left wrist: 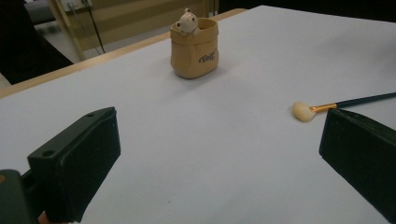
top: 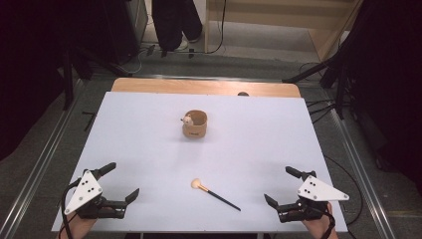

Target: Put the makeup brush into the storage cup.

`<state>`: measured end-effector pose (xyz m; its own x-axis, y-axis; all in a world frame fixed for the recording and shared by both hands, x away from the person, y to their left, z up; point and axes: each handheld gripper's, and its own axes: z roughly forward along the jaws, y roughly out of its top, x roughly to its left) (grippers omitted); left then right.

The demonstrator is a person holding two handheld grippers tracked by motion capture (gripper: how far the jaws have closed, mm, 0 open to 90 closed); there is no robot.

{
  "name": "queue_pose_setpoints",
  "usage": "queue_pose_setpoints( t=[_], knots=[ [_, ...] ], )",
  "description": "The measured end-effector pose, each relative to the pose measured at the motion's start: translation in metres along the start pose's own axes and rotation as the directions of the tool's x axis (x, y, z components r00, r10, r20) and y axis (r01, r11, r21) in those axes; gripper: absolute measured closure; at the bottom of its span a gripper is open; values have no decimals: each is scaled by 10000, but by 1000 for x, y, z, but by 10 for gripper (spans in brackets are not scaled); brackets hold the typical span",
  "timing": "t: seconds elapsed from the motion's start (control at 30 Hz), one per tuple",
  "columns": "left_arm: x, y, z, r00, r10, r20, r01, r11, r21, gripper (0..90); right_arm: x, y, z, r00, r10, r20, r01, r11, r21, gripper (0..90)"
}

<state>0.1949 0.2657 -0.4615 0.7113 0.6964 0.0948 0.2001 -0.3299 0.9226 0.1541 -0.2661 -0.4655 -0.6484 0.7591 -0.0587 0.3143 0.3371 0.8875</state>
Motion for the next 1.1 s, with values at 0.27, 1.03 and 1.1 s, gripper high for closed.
queue_pose_setpoints(
  t=[0.27,1.03,1.1],
  knots=[
    [0,0,0,10000,33,19,-33,10000,13,0,4,6,12,9998,26,-202,-17,9991,416,0],
    [0,1,2,9999,62,90,-62,10000,30,0,13,19,50,9946,-49,-1039,236,9834,1797,0],
    [0,1,2,9999,59,82,-59,10000,37,0,14,20,54,9942,-86,-1069,297,9800,1969,0]
  ],
)
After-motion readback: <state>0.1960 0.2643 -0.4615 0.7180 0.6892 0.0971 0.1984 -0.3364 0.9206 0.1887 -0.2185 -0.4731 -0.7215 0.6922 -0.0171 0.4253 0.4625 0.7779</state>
